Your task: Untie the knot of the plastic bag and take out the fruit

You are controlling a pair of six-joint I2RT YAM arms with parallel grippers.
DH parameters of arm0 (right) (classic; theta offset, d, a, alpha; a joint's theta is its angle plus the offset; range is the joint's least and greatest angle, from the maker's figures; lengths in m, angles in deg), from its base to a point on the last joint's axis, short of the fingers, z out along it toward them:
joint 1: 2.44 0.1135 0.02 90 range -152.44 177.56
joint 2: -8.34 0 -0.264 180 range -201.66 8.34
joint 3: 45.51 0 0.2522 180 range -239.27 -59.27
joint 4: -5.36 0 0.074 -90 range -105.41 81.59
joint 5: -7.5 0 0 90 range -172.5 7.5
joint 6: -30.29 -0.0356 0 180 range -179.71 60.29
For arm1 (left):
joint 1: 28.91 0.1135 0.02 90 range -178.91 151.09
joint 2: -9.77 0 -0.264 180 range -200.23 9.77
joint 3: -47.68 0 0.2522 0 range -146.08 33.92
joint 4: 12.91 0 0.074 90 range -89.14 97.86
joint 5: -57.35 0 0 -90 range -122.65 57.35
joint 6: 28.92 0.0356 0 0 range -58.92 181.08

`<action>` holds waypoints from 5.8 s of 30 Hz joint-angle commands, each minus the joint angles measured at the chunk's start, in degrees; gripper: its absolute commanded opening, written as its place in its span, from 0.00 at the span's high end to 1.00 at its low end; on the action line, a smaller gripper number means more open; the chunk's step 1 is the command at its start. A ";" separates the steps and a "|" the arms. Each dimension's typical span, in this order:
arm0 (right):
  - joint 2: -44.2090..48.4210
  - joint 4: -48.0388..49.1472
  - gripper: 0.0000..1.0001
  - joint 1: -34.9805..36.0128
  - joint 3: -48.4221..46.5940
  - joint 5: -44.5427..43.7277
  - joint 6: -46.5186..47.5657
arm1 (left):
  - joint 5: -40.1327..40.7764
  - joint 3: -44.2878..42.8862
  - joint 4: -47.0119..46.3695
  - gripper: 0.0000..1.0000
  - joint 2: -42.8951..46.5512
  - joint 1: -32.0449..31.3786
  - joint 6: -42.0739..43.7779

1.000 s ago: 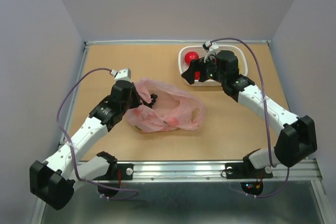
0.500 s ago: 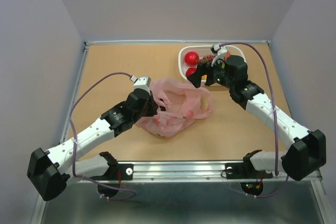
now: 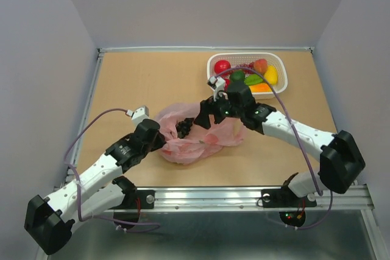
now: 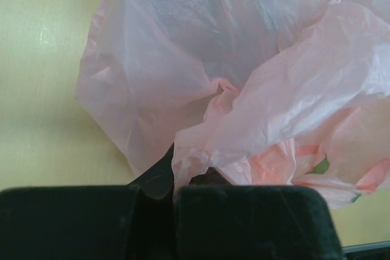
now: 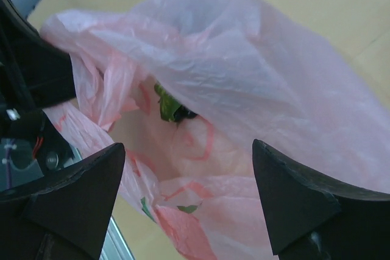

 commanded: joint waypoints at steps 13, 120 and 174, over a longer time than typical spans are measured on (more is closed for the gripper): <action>-11.90 -1.85 0.30 19.25 4.25 -7.03 3.03 | 1.48 5.25 -2.88 1.00 1.13 0.57 -5.08; -2.59 9.84 1.00 7.50 -18.32 -27.09 4.18 | -0.27 0.50 -13.69 1.00 -8.37 13.32 9.95; 5.05 5.53 0.00 -26.79 -3.49 -9.87 -6.80 | -2.04 -19.10 5.66 0.01 -7.48 13.76 17.68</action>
